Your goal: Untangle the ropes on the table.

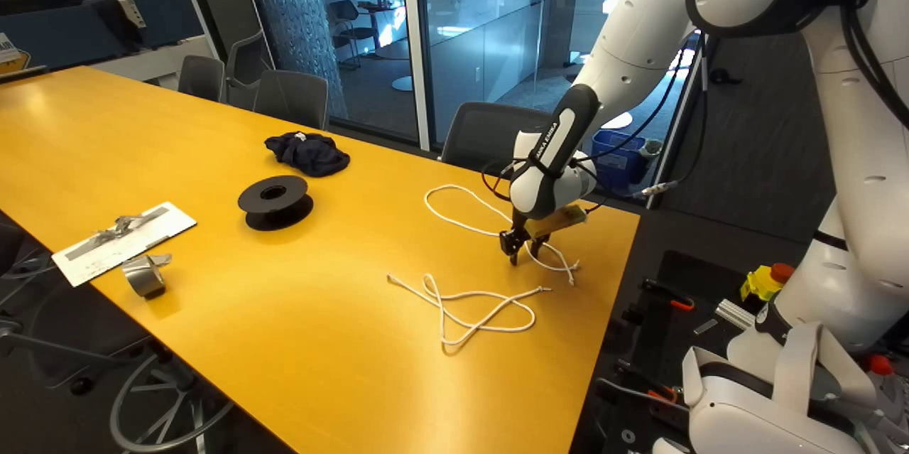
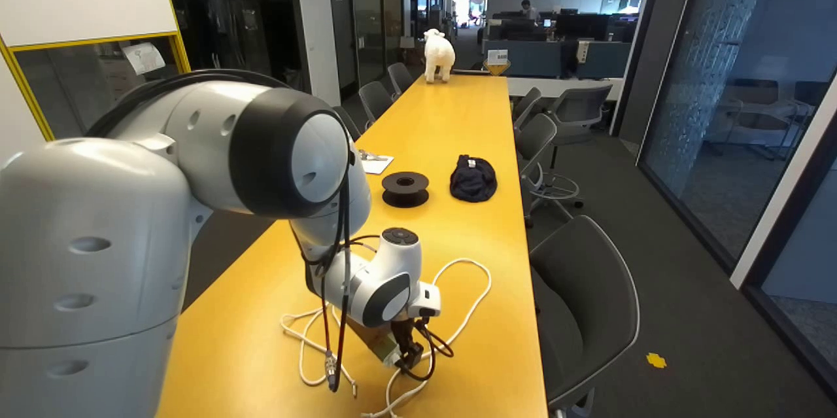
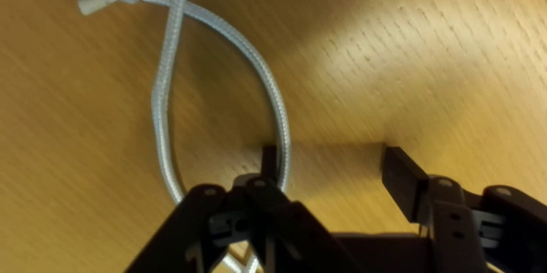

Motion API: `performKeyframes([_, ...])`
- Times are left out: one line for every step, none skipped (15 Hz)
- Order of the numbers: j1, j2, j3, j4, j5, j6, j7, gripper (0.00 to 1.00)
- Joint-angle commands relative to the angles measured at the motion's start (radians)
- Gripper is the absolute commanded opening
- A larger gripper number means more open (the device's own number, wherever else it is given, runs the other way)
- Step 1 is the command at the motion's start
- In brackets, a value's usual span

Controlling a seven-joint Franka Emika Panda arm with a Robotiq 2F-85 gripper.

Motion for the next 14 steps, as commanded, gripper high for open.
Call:
performKeyframes([0.02,-0.002,-0.019,-0.01,-0.02,0.034,0.029,0.35])
performKeyframes([0.019,-0.003,-0.021,-0.009,-0.021,0.035,0.028,0.27])
performKeyframes([0.018,-0.003,-0.023,-0.01,-0.022,0.035,0.028,0.21])
performKeyframes([0.018,-0.003,-0.025,-0.01,-0.022,0.034,0.029,0.14])
performKeyframes([0.018,-0.004,-0.026,-0.009,-0.022,0.034,0.029,0.05])
performKeyframes([0.014,-0.005,-0.024,-0.008,-0.02,0.029,0.026,0.01])
performKeyframes([0.009,-0.009,-0.023,-0.005,-0.019,0.013,0.023,0.0])
performKeyframes([0.007,-0.012,-0.023,-0.004,-0.018,0.008,0.021,0.0])
performKeyframes([0.003,-0.019,-0.022,-0.002,-0.017,-0.004,0.019,0.0])
performKeyframes([0.004,-0.025,-0.025,-0.002,-0.019,-0.009,0.02,0.01])
performKeyframes([-0.006,-0.041,-0.018,-0.003,-0.014,-0.028,0.011,0.01])
performKeyframes([-0.009,-0.055,-0.018,-0.003,-0.014,-0.048,0.01,0.01])
performKeyframes([-0.04,-0.082,0.009,-0.002,0.002,-0.084,-0.022,0.01])
performKeyframes([-0.086,-0.112,0.052,0.001,0.027,-0.132,-0.074,0.01])
